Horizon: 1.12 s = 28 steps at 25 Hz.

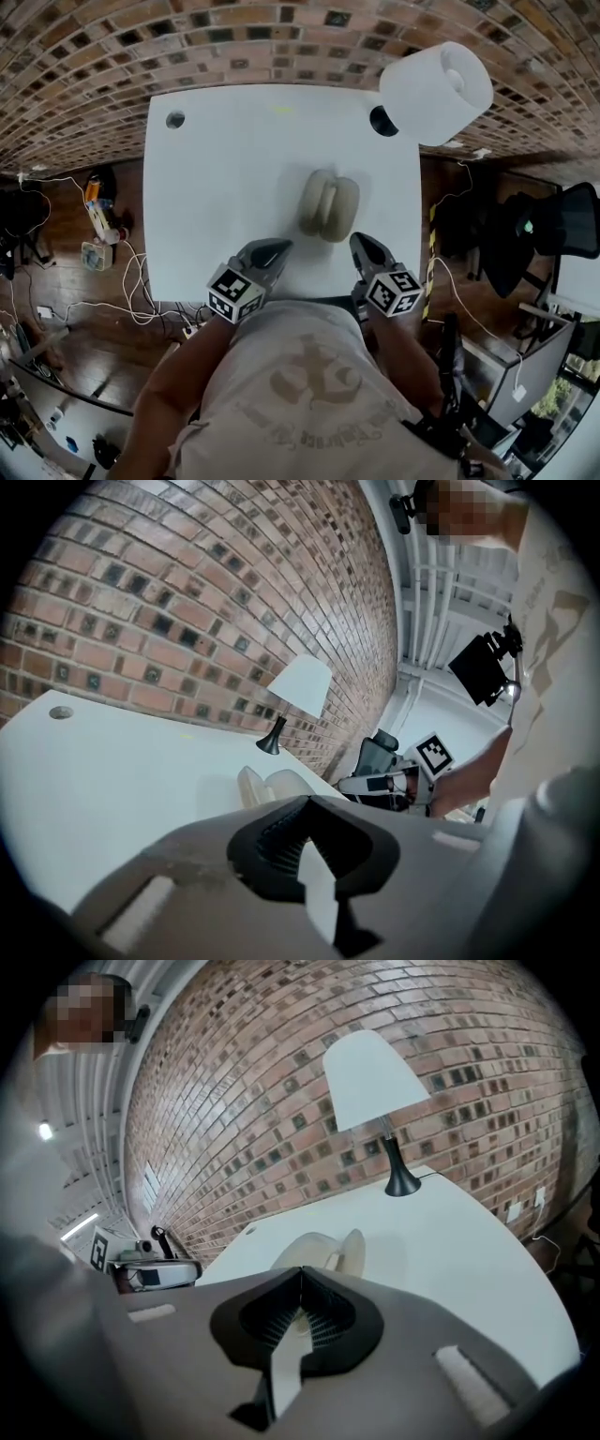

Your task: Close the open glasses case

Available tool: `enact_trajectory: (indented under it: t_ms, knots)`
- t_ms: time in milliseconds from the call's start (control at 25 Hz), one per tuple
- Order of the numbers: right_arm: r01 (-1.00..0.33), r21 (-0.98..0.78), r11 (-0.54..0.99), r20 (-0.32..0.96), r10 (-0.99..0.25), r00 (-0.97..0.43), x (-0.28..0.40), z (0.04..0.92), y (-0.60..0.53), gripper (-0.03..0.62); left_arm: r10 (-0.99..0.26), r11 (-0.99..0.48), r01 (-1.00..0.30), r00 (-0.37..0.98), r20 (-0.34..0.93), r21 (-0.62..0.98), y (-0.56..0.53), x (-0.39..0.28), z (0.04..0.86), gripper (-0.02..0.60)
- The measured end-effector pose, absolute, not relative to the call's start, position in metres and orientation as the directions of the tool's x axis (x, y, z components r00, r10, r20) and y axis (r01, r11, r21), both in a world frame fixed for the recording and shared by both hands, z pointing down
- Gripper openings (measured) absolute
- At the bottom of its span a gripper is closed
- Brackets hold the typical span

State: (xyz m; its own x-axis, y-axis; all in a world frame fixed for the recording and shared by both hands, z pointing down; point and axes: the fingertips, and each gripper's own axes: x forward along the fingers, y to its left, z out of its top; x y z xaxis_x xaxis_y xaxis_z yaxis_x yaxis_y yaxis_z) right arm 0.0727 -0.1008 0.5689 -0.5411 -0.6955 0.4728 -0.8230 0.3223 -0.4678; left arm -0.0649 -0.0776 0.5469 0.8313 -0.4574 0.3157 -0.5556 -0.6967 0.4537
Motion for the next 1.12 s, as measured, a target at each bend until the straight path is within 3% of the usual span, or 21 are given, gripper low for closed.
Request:
enact_trajectory:
  t_ms: [280,560,720,1000,1120]
  knots:
    - [-0.849,-0.487,0.205,0.508,-0.724,-0.467,0.105,0.582,-0.119,0.019,-0.438,-0.697,-0.539,0.842,0.315,0.472,-0.086,-0.055,0.554,0.005]
    - [-0.811,-0.571,0.125,0.541,-0.686,-0.486,0.099,0.608,-0.137,0.183,-0.437,-0.701,-0.534,0.845,0.308,0.472,-0.083,-0.048,0.551,0.005]
    - [-0.786,-0.613,0.084,0.562,-0.653,-0.507,0.092,0.625,-0.146,0.227,-0.435,-0.702,-0.532,0.847,0.306,0.474,-0.078,-0.049,0.549,0.005]
    - [-0.744,-0.668,0.004,0.599,-0.592,-0.540,0.080,0.651,-0.149,0.236,-0.450,-0.688,-0.548,0.837,0.312,0.477,-0.080,-0.057,0.552,0.005]
    - [-0.724,-0.689,-0.021,0.599,-0.579,-0.554,0.077,0.656,-0.145,0.174,-0.458,-0.687,-0.553,0.833,0.311,0.471,-0.081,-0.061,0.551,0.005]
